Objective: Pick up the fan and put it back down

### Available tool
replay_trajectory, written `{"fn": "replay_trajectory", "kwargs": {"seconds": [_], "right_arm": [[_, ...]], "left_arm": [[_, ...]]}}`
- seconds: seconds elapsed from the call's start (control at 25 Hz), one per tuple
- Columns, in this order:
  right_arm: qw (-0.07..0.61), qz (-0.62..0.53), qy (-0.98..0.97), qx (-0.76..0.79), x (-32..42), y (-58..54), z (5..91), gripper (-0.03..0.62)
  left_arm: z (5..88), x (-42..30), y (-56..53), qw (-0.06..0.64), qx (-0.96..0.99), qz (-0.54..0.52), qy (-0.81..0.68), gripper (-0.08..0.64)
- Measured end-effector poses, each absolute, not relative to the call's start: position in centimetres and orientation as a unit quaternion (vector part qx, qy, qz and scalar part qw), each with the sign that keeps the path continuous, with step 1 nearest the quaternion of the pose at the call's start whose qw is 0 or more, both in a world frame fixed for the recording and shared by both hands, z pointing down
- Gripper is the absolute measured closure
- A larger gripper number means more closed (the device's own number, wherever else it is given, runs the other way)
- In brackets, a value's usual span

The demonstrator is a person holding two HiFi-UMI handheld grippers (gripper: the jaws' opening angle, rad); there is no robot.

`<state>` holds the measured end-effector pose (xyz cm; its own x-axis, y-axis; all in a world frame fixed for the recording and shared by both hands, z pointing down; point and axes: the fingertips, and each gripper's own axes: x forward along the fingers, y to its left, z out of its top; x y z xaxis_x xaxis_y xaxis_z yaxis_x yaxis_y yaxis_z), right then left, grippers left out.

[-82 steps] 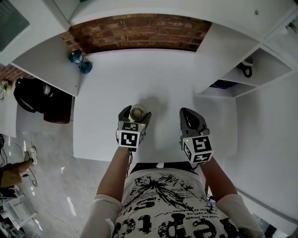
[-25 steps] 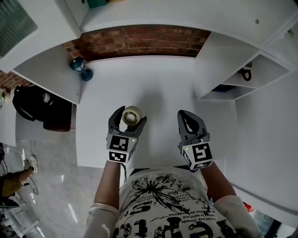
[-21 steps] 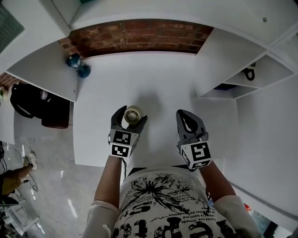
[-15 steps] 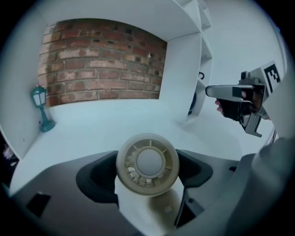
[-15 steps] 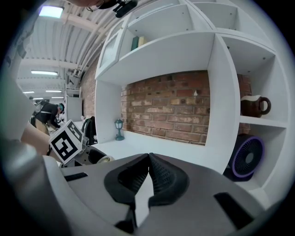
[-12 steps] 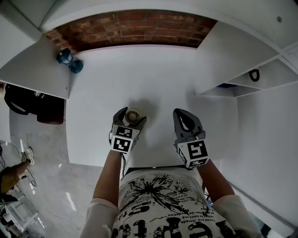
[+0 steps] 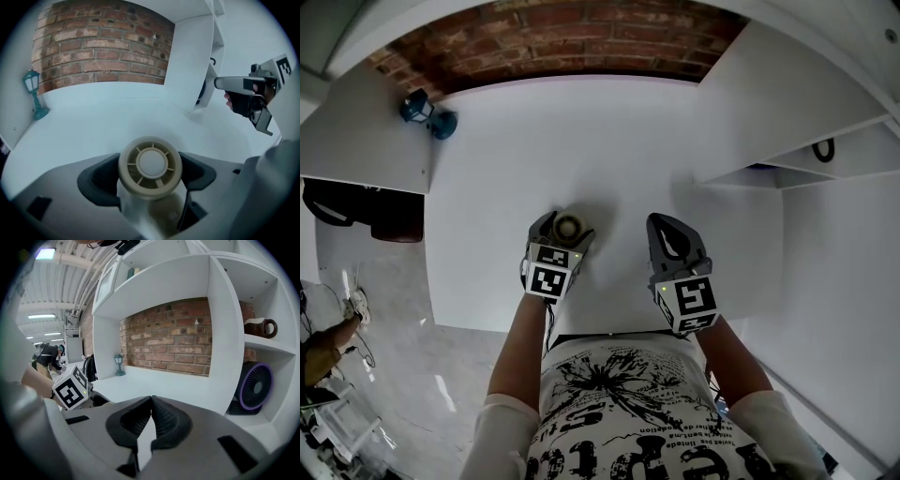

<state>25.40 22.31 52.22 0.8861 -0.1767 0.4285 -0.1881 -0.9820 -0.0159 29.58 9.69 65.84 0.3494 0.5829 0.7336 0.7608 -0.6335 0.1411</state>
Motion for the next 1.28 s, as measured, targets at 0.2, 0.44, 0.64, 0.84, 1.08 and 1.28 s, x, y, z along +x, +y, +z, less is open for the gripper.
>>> {"fn": "replay_trajectory", "kwargs": {"seconds": [0.2,0.44,0.64,0.84,1.08,1.28], "right_arm": [[0.010,0.222,-0.092,0.971,25.4,22.3,52.7,0.577],[0.009,0.213,-0.083,0.974,24.9,22.1,51.8,0.577],[0.011,0.200,-0.071,0.977,24.4,21.8,50.1,0.577],[0.018,0.182,-0.064,0.981,23.7,21.0,48.0,0.577],[0.030,0.150,-0.062,0.986,22.4,19.6,44.7,0.577],[0.041,0.110,-0.066,0.991,21.2,18.9,41.5,0.577]], "left_arm": [[66.1,30.0,9.7,0.106,-0.817,-0.390,-0.411,0.184],[65.9,29.5,9.8,0.095,-0.816,-0.393,-0.414,0.184],[63.3,29.3,9.4,0.079,-0.825,-0.371,-0.418,0.184],[57.5,29.6,9.2,0.078,-0.845,-0.304,-0.432,0.184],[48.9,29.0,7.9,0.067,-0.866,-0.208,-0.449,0.189],[42.0,27.7,6.1,0.056,-0.887,-0.120,-0.443,0.398]]}}
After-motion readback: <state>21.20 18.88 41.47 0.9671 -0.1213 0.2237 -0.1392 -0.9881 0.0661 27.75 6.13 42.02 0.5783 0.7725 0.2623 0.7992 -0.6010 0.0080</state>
